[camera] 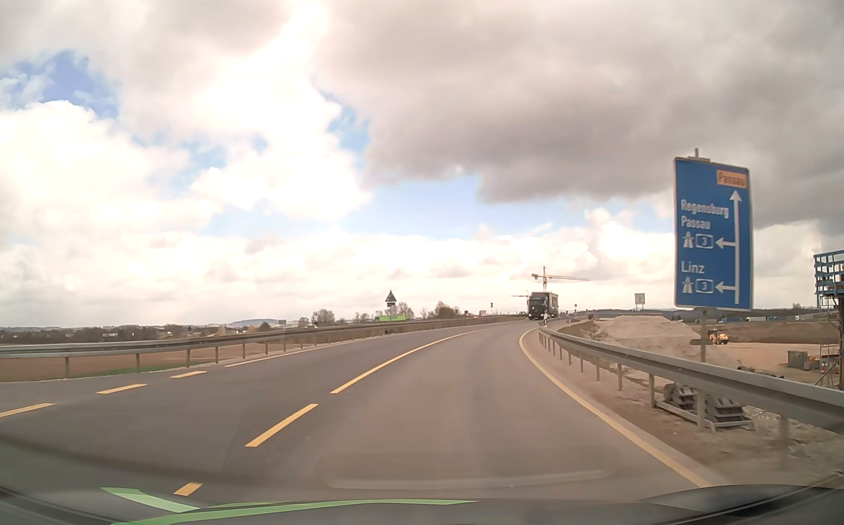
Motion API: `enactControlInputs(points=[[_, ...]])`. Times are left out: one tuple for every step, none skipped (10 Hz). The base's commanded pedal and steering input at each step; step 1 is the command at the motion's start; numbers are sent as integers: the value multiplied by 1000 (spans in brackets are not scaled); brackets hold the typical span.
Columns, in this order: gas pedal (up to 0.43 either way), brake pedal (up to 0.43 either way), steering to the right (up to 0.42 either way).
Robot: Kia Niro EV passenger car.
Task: Follow the waypoints while adhering to traffic rules and regulations
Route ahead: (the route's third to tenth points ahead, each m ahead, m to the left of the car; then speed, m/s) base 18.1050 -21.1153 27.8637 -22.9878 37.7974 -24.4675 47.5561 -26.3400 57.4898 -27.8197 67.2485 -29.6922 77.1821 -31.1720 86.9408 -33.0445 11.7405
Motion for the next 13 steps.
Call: enactControlInputs(points=[[130, 0, 26], [130, 0, 26], [130, 0, 26], [130, 0, 26], [130, 0, 26], [130, 0, 26], [130, 0, 26], [130, 0, 27], [130, 0, 28], [130, 0, 29], [130, 0, 30], [130, 0, 30], [130, 0, 29]])
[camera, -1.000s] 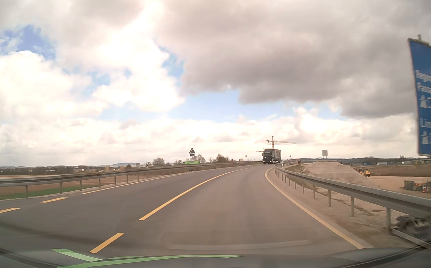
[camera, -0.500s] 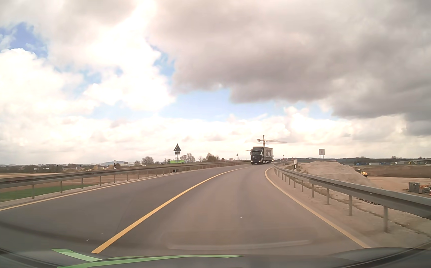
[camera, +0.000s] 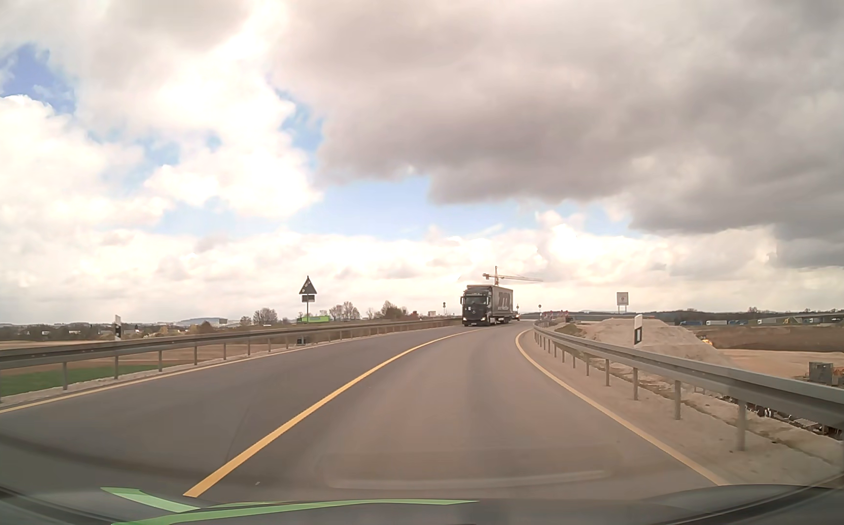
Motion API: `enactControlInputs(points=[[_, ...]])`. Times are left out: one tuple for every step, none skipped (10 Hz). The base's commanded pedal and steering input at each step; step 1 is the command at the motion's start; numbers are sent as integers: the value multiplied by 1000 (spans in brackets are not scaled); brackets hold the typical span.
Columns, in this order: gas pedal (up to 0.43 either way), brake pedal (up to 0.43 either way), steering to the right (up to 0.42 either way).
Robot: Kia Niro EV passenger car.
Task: Follow the waypoints while adhering to traffic rules and regulations
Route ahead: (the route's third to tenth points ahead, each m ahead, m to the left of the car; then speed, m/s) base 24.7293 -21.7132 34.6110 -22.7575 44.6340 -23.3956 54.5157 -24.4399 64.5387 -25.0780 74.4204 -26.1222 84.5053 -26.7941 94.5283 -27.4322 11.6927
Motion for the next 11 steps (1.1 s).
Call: enactControlInputs(points=[[130, 0, 29], [130, 0, 30], [130, 0, 30], [130, 0, 30], [130, 0, 30], [130, 0, 29], [130, 0, 29], [130, 0, 29], [130, 0, 29], [130, 0, 28], [130, 0, 28]])
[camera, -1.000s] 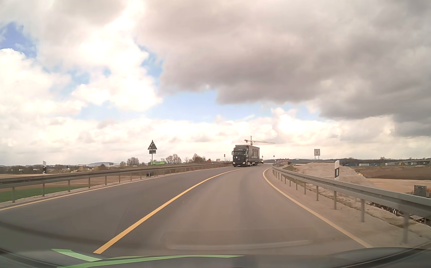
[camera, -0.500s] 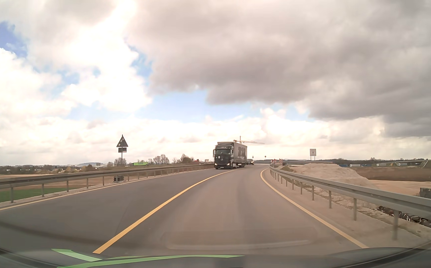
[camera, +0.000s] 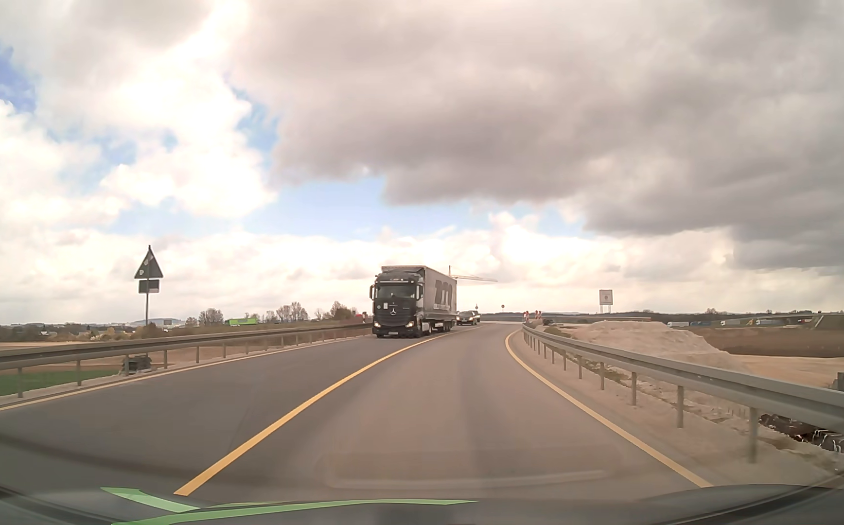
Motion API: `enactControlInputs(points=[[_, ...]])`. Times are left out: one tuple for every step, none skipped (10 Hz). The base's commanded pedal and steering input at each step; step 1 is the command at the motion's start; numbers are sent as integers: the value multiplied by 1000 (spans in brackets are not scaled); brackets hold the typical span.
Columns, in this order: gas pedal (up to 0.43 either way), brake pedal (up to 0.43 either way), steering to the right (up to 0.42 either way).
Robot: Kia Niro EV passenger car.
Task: Follow the waypoints while adhering to traffic rules and regulations
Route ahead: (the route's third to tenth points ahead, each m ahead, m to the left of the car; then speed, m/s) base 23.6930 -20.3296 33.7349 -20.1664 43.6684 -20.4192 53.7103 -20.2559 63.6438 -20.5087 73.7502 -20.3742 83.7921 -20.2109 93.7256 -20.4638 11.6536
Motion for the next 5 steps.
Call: enactControlInputs(points=[[130, 0, 28], [130, 0, 28], [130, 0, 28], [130, 0, 28], [130, 0, 28]])
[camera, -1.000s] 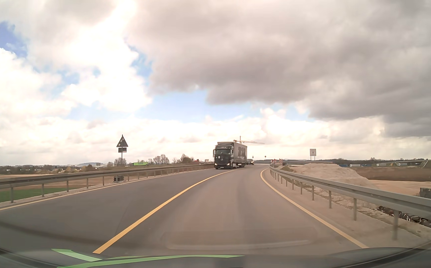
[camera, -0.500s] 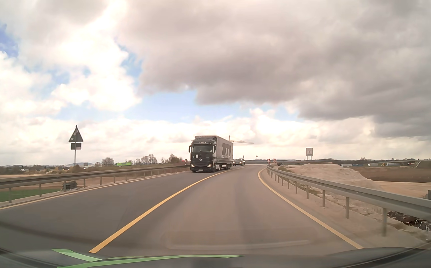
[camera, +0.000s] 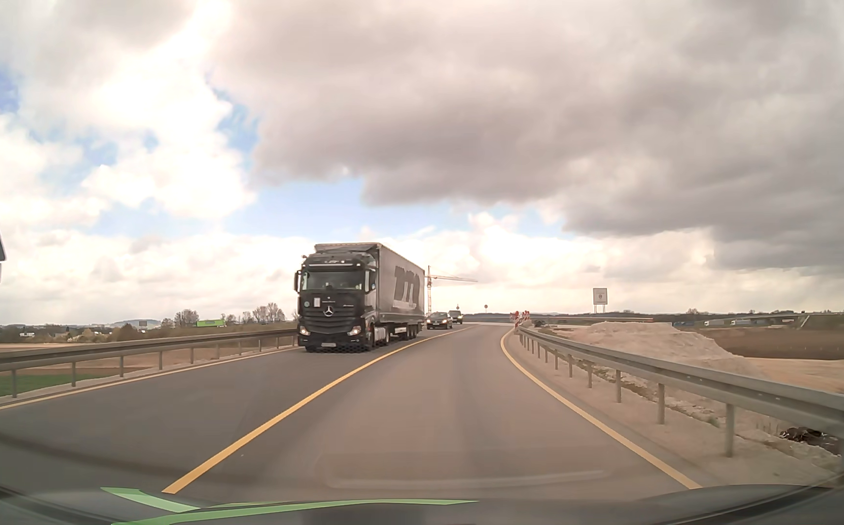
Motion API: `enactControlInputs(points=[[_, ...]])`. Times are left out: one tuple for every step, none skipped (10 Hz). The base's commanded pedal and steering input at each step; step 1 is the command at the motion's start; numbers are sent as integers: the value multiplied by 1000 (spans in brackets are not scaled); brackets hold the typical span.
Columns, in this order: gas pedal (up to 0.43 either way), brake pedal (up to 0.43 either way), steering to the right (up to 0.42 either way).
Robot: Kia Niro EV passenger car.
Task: Follow the waypoints while adhering to traffic rules and regulations
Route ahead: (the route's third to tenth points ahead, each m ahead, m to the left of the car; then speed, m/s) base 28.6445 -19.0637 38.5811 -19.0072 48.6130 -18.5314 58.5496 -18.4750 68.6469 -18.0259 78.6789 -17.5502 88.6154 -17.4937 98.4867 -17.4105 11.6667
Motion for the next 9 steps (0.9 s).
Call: enactControlInputs(points=[[130, 0, 27], [130, 0, 27], [130, 0, 25], [130, 0, 24], [130, 0, 23], [130, 0, 23], [130, 0, 23], [130, 0, 23], [130, 0, 22]])
